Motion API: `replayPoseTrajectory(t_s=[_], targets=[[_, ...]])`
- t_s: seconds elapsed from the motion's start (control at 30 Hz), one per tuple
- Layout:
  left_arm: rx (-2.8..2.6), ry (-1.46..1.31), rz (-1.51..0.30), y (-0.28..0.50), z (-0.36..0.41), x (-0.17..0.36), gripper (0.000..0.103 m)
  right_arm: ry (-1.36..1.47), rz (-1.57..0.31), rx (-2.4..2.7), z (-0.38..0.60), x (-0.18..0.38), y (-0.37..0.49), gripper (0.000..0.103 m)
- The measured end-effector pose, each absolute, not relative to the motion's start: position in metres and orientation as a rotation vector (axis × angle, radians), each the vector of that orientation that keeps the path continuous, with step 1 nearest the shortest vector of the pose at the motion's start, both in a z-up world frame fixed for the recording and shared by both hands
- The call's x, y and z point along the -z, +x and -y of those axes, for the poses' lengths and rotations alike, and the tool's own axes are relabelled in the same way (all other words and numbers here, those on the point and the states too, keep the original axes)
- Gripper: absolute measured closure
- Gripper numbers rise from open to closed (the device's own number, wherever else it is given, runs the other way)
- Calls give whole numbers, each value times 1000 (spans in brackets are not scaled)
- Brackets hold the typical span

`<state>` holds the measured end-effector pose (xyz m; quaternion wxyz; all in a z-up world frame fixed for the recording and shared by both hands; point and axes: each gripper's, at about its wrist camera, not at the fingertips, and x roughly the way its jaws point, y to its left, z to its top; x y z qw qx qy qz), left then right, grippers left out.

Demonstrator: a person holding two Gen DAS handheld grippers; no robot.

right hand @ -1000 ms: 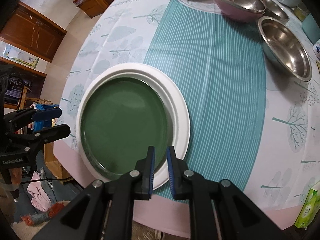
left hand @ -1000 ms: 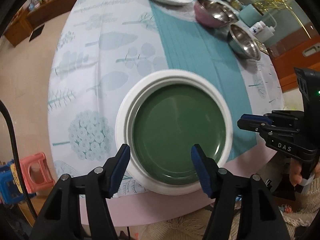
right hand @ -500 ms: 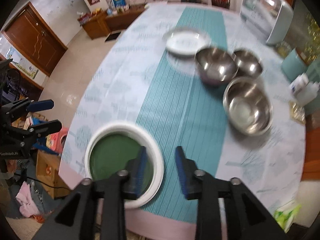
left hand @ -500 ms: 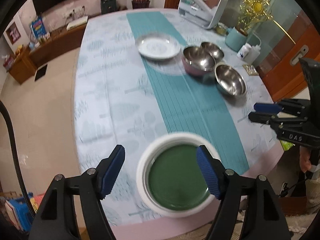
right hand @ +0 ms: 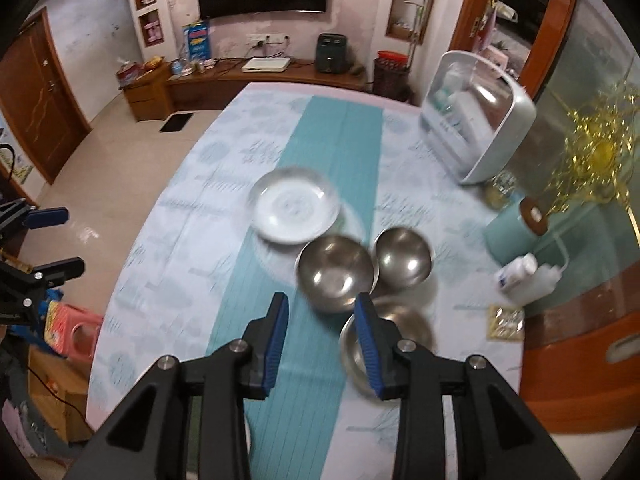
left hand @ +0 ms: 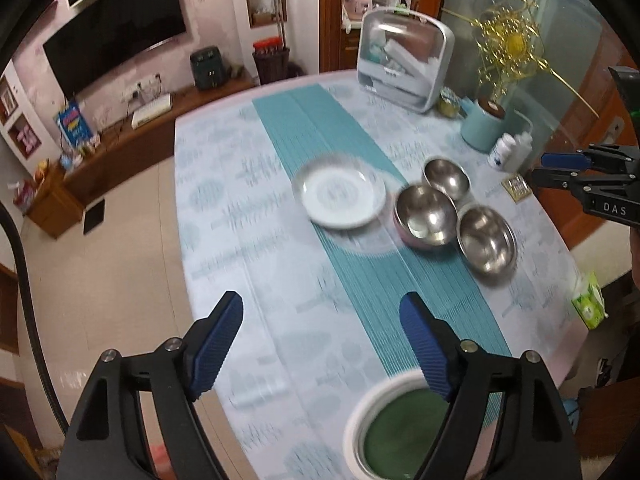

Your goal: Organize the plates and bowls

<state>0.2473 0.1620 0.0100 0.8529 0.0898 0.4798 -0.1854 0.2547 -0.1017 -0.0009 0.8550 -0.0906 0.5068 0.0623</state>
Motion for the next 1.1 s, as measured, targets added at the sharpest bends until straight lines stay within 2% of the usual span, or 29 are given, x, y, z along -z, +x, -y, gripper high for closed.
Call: replayPoseTrajectory(t_s=[0.17,0.3,0.63,0.9,1.1], targets=[[401,153,-1000,303,-160,-7,20,-153,-1065,-69,114,-1,300,61],[397,115,-1030,347,-154,15,20,-83,-1105,-36,129,19,334,60],[329,-91,-1202,444,-136,129,20,55,-1196,-101,151,108,416,60],[280,-182,-1274,476,-120,205,21,189,-1277,-148,158,186,465,60],[270,-241,-1306,488,-119,240,24,178,-1317,-182,149,224,488,60]])
